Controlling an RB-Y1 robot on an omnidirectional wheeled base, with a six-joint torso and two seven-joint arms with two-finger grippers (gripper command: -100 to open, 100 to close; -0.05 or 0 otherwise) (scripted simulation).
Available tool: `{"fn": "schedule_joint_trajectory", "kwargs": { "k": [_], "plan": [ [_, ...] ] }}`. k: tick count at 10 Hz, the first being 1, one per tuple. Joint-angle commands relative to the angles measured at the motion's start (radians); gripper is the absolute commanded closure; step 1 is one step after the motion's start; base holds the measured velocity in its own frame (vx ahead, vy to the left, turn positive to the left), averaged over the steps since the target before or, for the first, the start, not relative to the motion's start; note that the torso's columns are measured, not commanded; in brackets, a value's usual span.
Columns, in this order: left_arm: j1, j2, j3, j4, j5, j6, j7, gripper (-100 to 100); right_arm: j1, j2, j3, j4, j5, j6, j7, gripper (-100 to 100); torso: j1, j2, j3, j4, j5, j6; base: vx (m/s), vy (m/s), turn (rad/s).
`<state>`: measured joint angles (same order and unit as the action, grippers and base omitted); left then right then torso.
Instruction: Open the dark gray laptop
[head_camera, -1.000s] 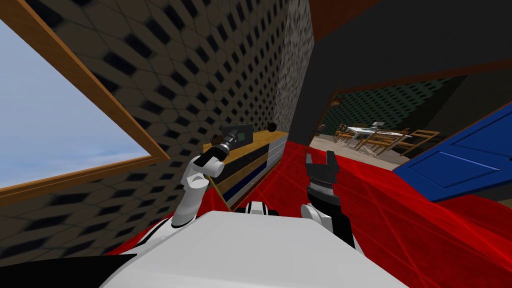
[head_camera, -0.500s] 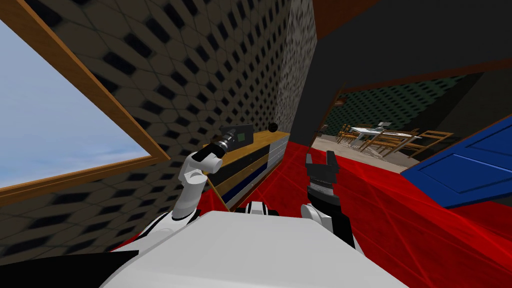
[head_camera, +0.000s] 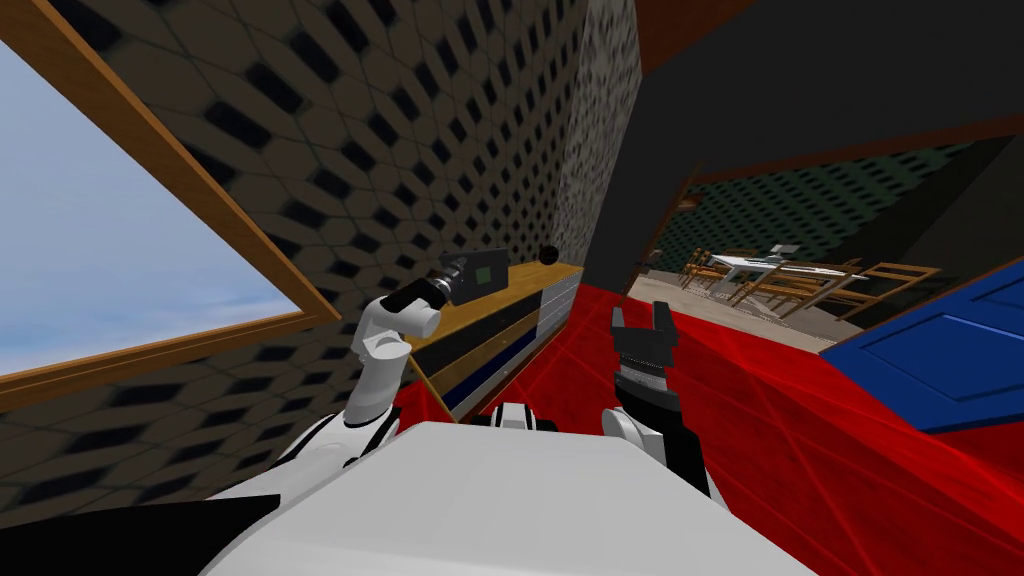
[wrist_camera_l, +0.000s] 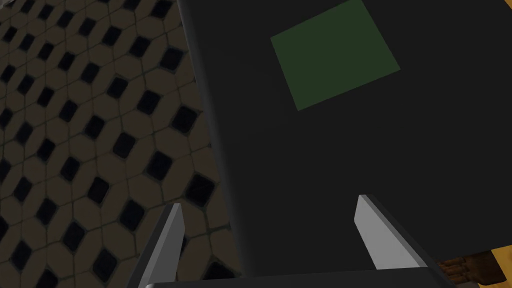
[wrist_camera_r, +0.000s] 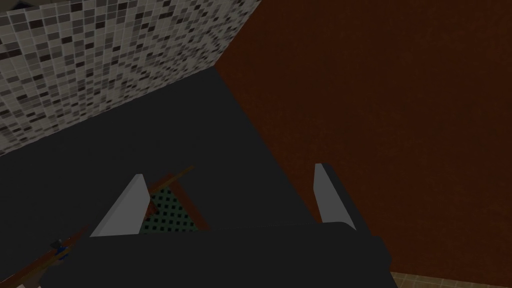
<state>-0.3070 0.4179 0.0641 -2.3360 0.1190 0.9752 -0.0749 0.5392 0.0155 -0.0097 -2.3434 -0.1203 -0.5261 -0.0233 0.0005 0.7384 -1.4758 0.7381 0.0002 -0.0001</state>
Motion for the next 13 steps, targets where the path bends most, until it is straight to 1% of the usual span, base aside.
{"fn": "schedule_joint_trajectory", "kwargs": {
  "k": [1, 2, 3, 7, 10, 11, 12, 13],
  "plan": [
    [-0.023, 0.022, 0.023, 0.001, 0.007, 0.064, -0.012, -100, 0.0, 0.0, 0.0, 0.0, 0.0, 0.0, 0.0, 0, 0.0, 0.0, 0.0, 0.0, 0.0, 0.0, 0.033, 0.001, 0.034],
    [-0.037, 0.036, 0.036, 0.005, 0.011, 0.09, -0.019, -100, 0.0, 0.0, 0.0, 0.0, 0.0, 0.0, 0.0, 0, -0.001, 0.0, 0.0, 0.0, 0.0, 0.0, 0.045, -0.005, 0.054],
    [-0.037, 0.036, 0.036, 0.005, 0.011, 0.097, -0.019, -100, 0.0, 0.0, 0.0, 0.0, 0.0, 0.0, 0.0, 0, -0.001, -0.001, -0.001, 0.0, 0.0, 0.0, 0.032, 0.0, 0.026],
    [-0.083, 0.091, 0.08, 0.013, 0.023, 0.208, -0.044, -100, 0.0, 0.0, 0.0, 0.0, 0.0, 0.0, 0.0, 0, 0.0, -0.001, -0.001, 0.0, 0.0, -0.001, 0.036, 0.0, 0.043],
    [-0.107, 0.126, 0.1, 0.015, 0.03, 0.263, -0.055, -100, 0.0, 0.0, 0.0, 0.0, 0.0, 0.0, 0.0, 0, 0.002, -0.001, 0.0, 0.0, 0.001, -0.001, 0.031, -0.007, 0.028],
    [-0.112, 0.135, 0.104, 0.016, 0.031, 0.275, -0.058, -100, 0.0, 0.0, 0.0, 0.0, 0.0, 0.0, 0.0, 0, 0.002, -0.001, 0.0, 0.0, 0.001, -0.001, 0.019, -0.004, 0.021],
    [-0.105, 0.128, 0.101, 0.015, 0.031, 0.261, -0.056, -100, 0.0, 0.0, 0.0, 0.0, 0.0, 0.0, 0.0, 0, 0.002, 0.0, 0.0, 0.0, 0.001, -0.001, 0.008, -0.002, 0.005],
    [-0.156, 0.092, 0.087, 0.064, 0.05, 0.215, -0.099, -100, 0.0, 0.0, 0.0, 0.0, 0.0, 0.0, 0.0, 0, 0.001, 0.0, 0.0, 0.0, 0.0, 0.0, -0.023, -0.017, 0.349]
  ]
}}
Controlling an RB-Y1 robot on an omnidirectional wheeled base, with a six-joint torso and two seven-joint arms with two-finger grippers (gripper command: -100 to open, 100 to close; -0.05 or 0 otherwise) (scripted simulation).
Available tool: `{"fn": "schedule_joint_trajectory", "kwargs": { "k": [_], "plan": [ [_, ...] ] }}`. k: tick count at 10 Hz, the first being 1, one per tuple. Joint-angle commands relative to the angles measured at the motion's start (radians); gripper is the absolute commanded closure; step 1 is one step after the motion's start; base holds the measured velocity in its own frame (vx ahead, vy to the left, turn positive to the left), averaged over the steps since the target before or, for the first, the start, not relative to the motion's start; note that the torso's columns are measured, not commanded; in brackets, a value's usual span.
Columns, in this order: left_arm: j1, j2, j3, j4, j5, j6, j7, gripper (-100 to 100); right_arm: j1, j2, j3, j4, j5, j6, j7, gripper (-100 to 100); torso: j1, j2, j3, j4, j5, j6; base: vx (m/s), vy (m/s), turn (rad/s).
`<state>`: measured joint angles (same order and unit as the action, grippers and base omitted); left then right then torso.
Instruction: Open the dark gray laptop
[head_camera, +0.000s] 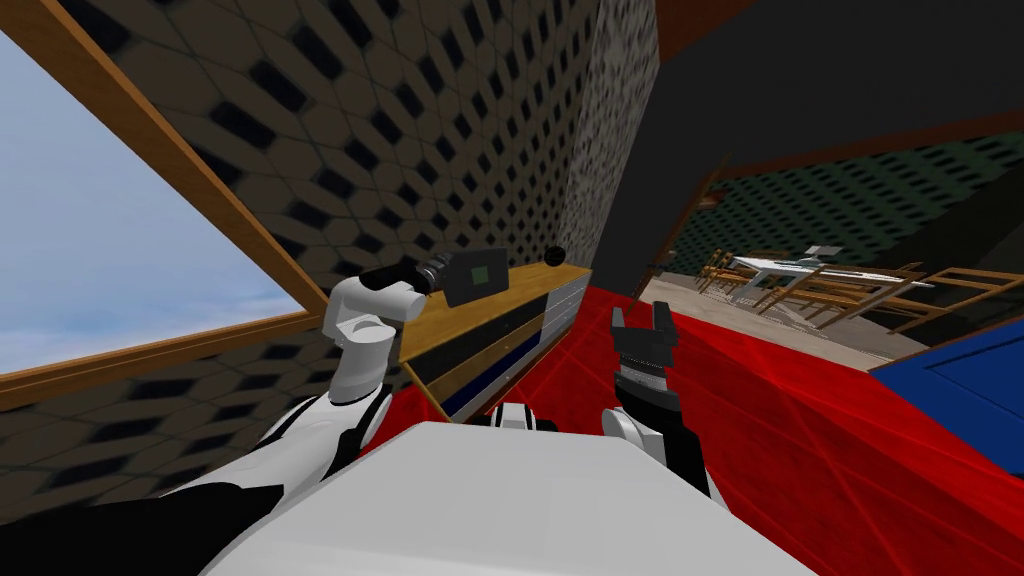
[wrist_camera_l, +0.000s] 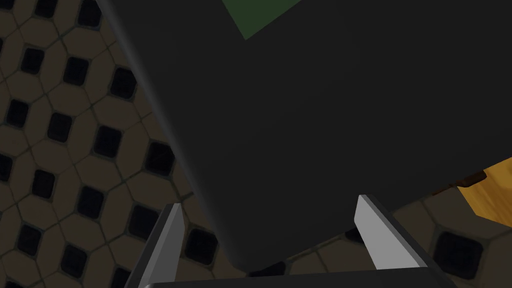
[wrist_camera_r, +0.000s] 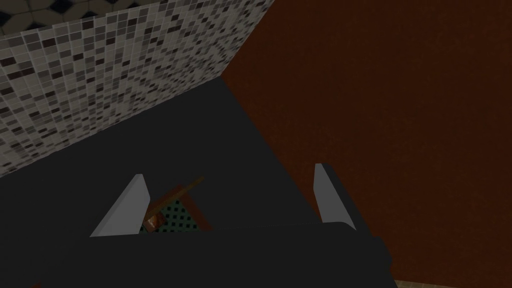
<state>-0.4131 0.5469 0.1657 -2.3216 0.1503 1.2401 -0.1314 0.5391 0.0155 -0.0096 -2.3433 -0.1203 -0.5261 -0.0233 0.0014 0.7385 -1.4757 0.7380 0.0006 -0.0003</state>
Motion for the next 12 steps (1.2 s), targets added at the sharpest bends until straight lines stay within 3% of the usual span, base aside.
{"fn": "schedule_joint_trajectory", "kwargs": {
  "k": [1, 3, 4, 7, 8, 11, 12],
  "plan": [
    [-0.067, -0.037, -0.015, 0.078, 0.018, -0.059, -0.042, -100, 0.0, 0.0, 0.0, 0.0, 0.0, 0.0, 0.0, 0, -0.002, 0.001, 0.001, 0.0, -0.001, -0.001, -0.03, -0.029, 0.167],
    [-0.067, -0.037, -0.015, 0.113, 0.018, -0.059, -0.042, -100, 0.0, 0.0, 0.0, 0.0, 0.0, 0.0, 0.0, 0, -0.002, 0.0, 0.0, 0.0, -0.001, 0.001, -0.011, -0.008, -0.035],
    [-0.116, -0.073, -0.03, 0.153, 0.037, -0.109, -0.084, -100, 0.0, 0.0, 0.0, 0.0, 0.0, 0.0, 0.0, 0, -0.001, -0.001, -0.001, 0.0, 0.0, 0.0, -0.02, -0.012, 0.293],
    [-0.134, -0.073, -0.03, 0.226, 0.037, -0.117, -0.084, -100, 0.0, 0.0, 0.0, 0.0, 0.0, 0.0, 0.0, 0, -0.001, -0.001, 0.0, 0.0, -0.001, 0.001, -0.016, -0.011, 0.057],
    [-0.185, -0.11, -0.044, 0.272, 0.055, -0.172, -0.127, -100, 0.0, 0.0, 0.0, 0.0, 0.0, 0.0, 0.0, 0, 0.0, -0.003, -0.002, -0.002, 0.0, 0.0, -0.026, -0.015, 0.309],
    [-0.201, -0.11, -0.044, 0.34, 0.055, -0.176, -0.127, -100, 0.0, 0.0, 0.0, 0.0, 0.0, 0.0, 0.0, 0, -0.001, -0.003, -0.002, -0.002, 0.0, 0.002, -0.017, -0.011, 0.052],
    [-0.251, -0.146, -0.059, 0.379, 0.074, -0.228, -0.169, -100, 0.0, 0.0, 0.0, 0.0, 0.0, 0.0, 0.0, 0, -0.001, -0.005, -0.003, -0.002, 0.0, 0.002, -0.028, -0.008, 0.343]
  ]
}}
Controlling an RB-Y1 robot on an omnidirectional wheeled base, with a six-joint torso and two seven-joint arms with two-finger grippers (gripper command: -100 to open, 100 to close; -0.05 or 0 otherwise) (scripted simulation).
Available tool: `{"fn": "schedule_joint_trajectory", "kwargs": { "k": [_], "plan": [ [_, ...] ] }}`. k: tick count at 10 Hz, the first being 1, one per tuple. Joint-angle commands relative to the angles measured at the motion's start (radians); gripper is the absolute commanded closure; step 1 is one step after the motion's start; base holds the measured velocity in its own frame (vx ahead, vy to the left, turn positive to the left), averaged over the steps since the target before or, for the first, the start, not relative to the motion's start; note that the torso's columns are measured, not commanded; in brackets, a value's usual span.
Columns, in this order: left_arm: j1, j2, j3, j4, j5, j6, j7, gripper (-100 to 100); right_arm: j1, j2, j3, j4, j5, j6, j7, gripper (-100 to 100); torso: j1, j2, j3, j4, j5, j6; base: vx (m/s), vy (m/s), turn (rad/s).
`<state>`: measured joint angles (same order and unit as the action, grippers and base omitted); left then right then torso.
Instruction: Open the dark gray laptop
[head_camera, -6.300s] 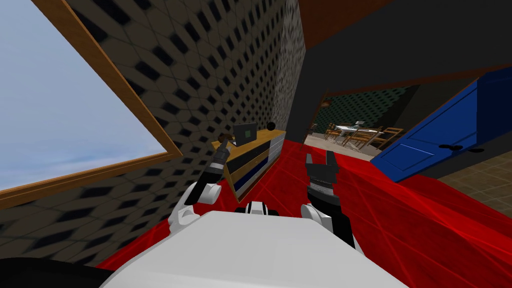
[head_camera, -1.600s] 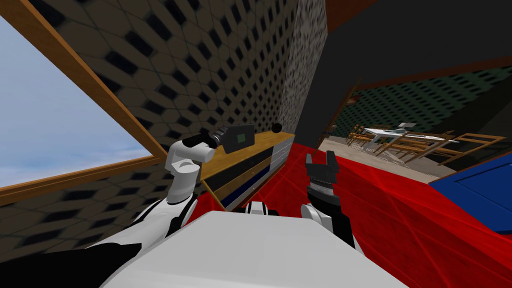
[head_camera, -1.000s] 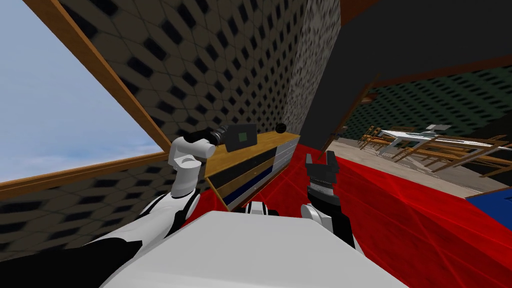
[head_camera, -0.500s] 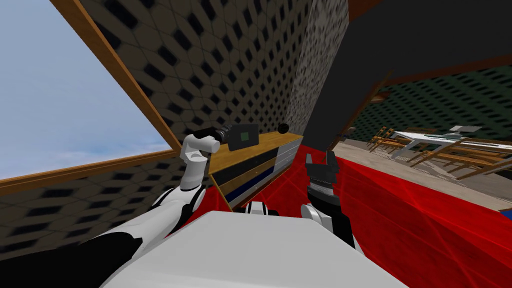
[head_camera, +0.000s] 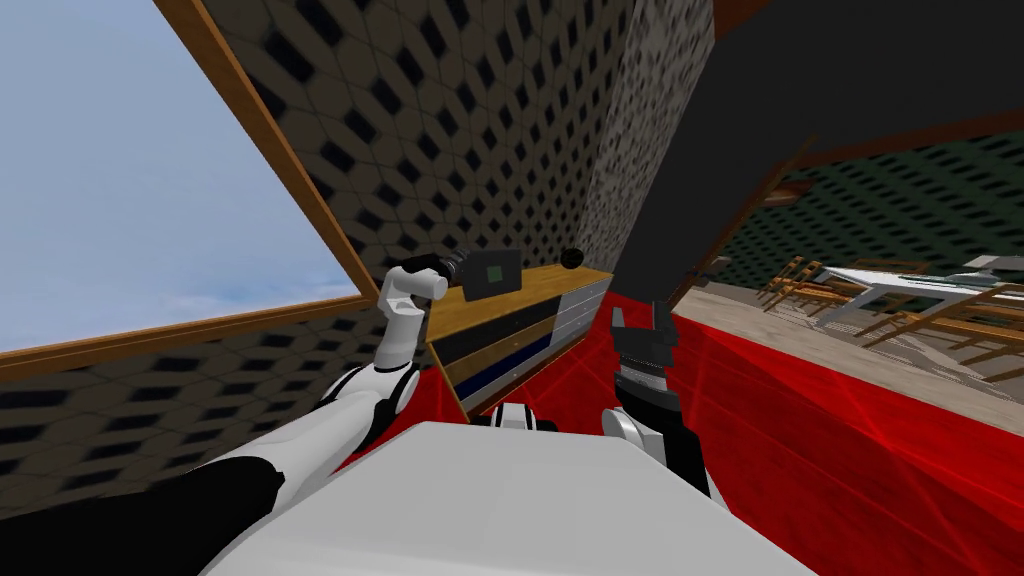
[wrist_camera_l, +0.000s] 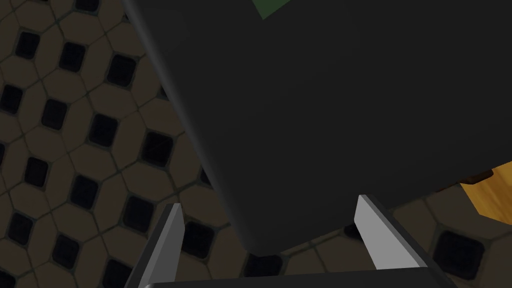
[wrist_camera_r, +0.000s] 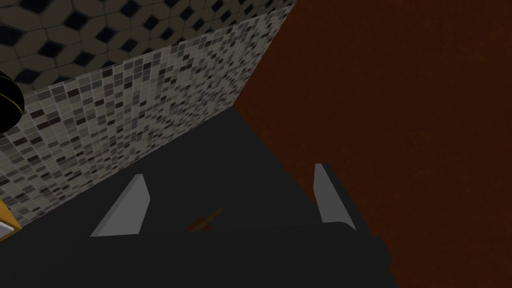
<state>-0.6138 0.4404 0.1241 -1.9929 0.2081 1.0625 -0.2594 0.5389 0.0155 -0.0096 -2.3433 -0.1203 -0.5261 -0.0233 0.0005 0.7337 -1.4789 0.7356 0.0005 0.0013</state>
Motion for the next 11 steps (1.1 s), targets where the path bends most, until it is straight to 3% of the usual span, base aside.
{"fn": "schedule_joint_trajectory", "kwargs": {
  "k": [1, 2, 3, 7, 8, 11],
  "plan": [
    [-0.067, -0.04, -0.018, 0.082, 0.016, -0.057, -0.041, -100, 0.0, 0.0, 0.0, 0.0, 0.0, 0.0, 0.0, 0, 0.0, 0.001, 0.001, 0.001, 0.0, -0.002, -0.029, -0.021, 0.171],
    [-0.067, -0.04, -0.018, 0.117, 0.016, -0.057, -0.041, -100, 0.0, 0.0, 0.0, 0.0, 0.0, 0.0, 0.0, 0, -0.001, 0.003, 0.002, 0.002, -0.001, -0.001, -0.012, -0.012, -0.038],
    [-0.111, -0.076, -0.032, 0.15, 0.034, -0.112, -0.083, -100, 0.0, 0.0, 0.0, 0.0, 0.0, 0.0, 0.0, 0, -0.001, 0.002, 0.001, 0.001, -0.001, 0.0, -0.023, -0.012, 0.257],
    [-0.134, -0.076, -0.032, 0.237, 0.034, -0.115, -0.083, -100, 0.0, 0.0, 0.0, 0.0, 0.0, 0.0, 0.0, 0, 0.0, 0.004, 0.002, 0.002, 0.0, -0.001, -0.012, -0.008, 0.042],
    [-0.185, -0.113, -0.047, 0.274, 0.053, -0.167, -0.125, -100, 0.0, 0.0, 0.0, 0.0, 0.0, 0.0, 0.0, 0, 0.001, 0.004, 0.002, 0.002, 0.0, -0.002, -0.026, -0.01, 0.331],
    [-0.201, -0.113, -0.047, 0.351, 0.053, -0.174, -0.125, -100, 0.0, 0.0, 0.0, 0.0, 0.0, 0.0, 0.0, 0, -0.001, 0.004, 0.003, 0.002, -0.001, -0.001, -0.019, -0.009, 0.045]
  ]
}}
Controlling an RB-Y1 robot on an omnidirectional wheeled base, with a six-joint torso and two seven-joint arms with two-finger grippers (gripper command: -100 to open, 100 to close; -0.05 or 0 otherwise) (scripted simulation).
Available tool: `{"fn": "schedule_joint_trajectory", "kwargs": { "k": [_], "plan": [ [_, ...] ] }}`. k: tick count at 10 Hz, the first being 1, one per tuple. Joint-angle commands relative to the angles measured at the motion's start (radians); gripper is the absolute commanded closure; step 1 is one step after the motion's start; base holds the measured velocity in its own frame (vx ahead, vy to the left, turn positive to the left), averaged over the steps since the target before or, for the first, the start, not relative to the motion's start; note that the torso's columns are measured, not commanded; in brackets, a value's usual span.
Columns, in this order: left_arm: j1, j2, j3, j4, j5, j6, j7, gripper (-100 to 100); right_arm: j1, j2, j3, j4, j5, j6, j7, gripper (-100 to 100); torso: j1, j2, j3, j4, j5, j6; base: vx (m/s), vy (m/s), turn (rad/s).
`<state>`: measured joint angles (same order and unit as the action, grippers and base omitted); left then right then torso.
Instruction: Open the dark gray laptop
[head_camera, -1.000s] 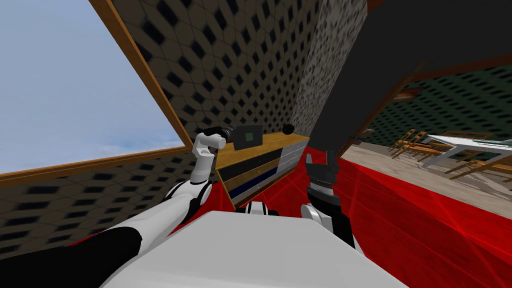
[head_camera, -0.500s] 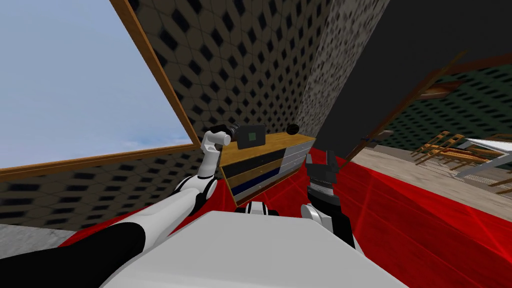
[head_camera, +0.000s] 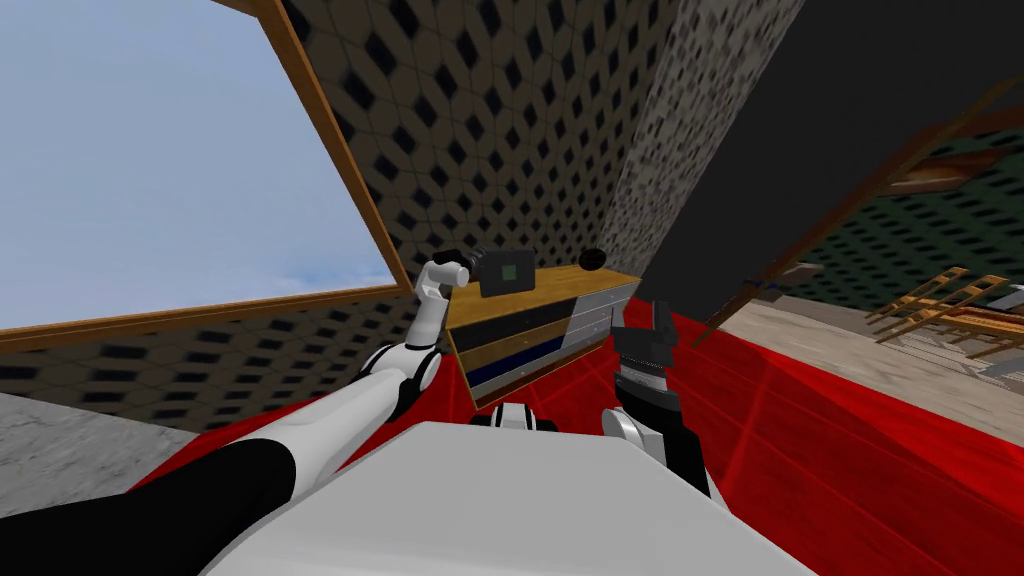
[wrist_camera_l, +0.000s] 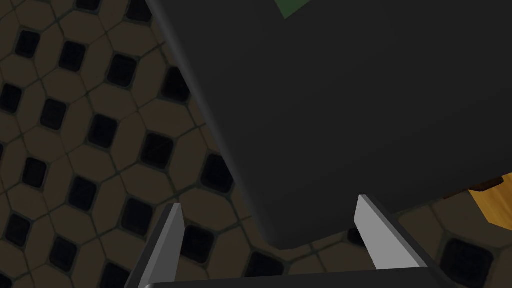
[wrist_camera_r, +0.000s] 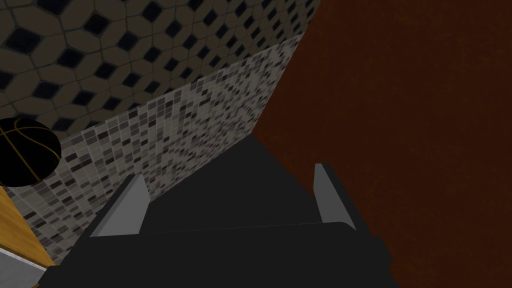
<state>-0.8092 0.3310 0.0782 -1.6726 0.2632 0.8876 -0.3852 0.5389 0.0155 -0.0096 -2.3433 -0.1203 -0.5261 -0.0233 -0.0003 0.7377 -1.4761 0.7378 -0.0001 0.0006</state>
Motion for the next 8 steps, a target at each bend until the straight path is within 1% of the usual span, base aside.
{"fn": "schedule_joint_trajectory", "kwargs": {
  "k": [1, 2, 4, 5, 6, 7, 8],
  "plan": [
    [-0.055, -0.04, -0.016, 0.071, 0.016, -0.051, -0.041, -100, 0.0, 0.0, 0.0, 0.0, 0.0, 0.0, 0.0, 0, 0.0, -0.001, 0.0, 0.0, 0.0, -0.001, -0.027, -0.007, 0.341],
    [-0.072, -0.04, -0.016, 0.099, 0.016, -0.057, -0.041, -100, 0.0, 0.0, 0.0, 0.0, 0.0, 0.0, 0.0, 0, 0.001, 0.001, 0.0, 0.001, 0.0, -0.002, -0.029, -0.018, 0.178],
    [-0.072, -0.04, -0.016, 0.143, 0.016, -0.057, -0.041, -100, 0.0, 0.0, 0.0, 0.0, 0.0, 0.0, 0.0, 0, 0.0, 0.0, 0.0, 0.0, 0.0, 0.0, -0.01, -0.005, -0.033],
    [-0.125, -0.076, -0.031, 0.181, 0.035, -0.104, -0.084, -100, 0.0, 0.0, 0.0, 0.0, 0.0, 0.0, 0.0, 0, 0.001, -0.001, 0.0, 0.0, 0.0, -0.001, -0.027, -0.008, 0.363],
    [-0.139, -0.076, -0.031, 0.202, 0.035, -0.116, -0.084, -100, 0.0, 0.0, 0.0, 0.0, 0.0, 0.0, 0.0, 0, 0.001, 0.001, 0.0, 0.0, 0.0, -0.002, -0.031, -0.014, 0.178],
    [-0.139, -0.076, -0.031, 0.251, 0.035, -0.116, -0.084, -100, 0.0, 0.0, 0.0, 0.0, 0.0, 0.0, 0.0, 0, 0.0, 0.001, 0.001, 0.0, 0.0, 0.0, -0.016, -0.004, -0.05],
    [-0.196, -0.113, -0.046, 0.284, 0.053, -0.165, -0.126, -100, 0.0, 0.0, 0.0, 0.0, 0.0, 0.0, 0.0, 0, 0.0, 0.0, 0.0, 0.0, 0.0, 0.0, -0.031, -0.001, 0.28]
  ]
}}
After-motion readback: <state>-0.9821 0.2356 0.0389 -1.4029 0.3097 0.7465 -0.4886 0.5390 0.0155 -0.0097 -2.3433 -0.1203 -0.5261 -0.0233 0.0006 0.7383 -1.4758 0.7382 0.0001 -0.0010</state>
